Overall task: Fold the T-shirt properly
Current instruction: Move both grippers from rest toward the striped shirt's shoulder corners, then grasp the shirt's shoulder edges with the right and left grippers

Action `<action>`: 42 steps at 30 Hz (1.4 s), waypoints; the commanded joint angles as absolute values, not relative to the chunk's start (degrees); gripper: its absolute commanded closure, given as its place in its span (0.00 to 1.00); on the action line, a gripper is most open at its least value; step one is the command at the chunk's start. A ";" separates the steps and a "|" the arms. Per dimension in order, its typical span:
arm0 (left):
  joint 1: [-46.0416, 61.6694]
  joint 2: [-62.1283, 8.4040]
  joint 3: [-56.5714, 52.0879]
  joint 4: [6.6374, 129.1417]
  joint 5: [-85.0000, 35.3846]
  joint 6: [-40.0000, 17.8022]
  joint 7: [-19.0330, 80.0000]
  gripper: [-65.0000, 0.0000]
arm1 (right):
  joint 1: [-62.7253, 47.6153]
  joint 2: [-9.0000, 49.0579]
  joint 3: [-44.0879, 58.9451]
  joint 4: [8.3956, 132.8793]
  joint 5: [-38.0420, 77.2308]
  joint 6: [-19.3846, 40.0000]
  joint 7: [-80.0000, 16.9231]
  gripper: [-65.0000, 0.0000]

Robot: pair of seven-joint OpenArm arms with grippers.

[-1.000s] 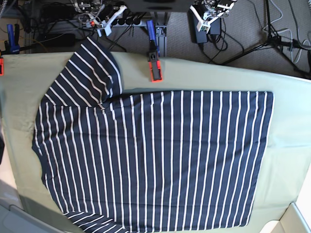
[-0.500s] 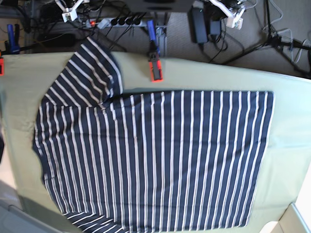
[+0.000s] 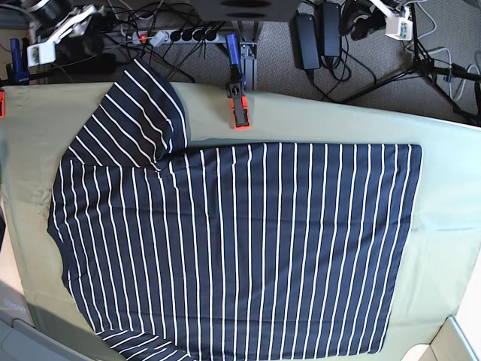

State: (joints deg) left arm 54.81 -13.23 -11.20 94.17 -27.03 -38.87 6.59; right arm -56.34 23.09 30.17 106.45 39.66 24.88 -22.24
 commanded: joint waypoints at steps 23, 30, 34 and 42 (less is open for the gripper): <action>58.41 -13.54 -11.38 99.39 -28.51 -40.00 9.47 0.62 | -31.11 23.24 24.75 89.62 43.11 23.33 -24.27 0.58; 58.41 -13.54 -11.40 99.39 -28.51 -40.00 9.47 0.62 | -31.31 17.72 19.18 88.92 42.87 23.35 -24.56 0.58; 58.41 -13.54 -11.38 99.39 -28.51 -40.00 9.47 0.62 | -31.31 13.50 18.85 88.92 42.87 23.35 -25.61 0.58; 58.41 -15.62 -12.78 100.95 -30.83 -40.00 9.89 0.62 | -31.31 10.26 17.85 88.92 42.50 23.38 -25.98 0.59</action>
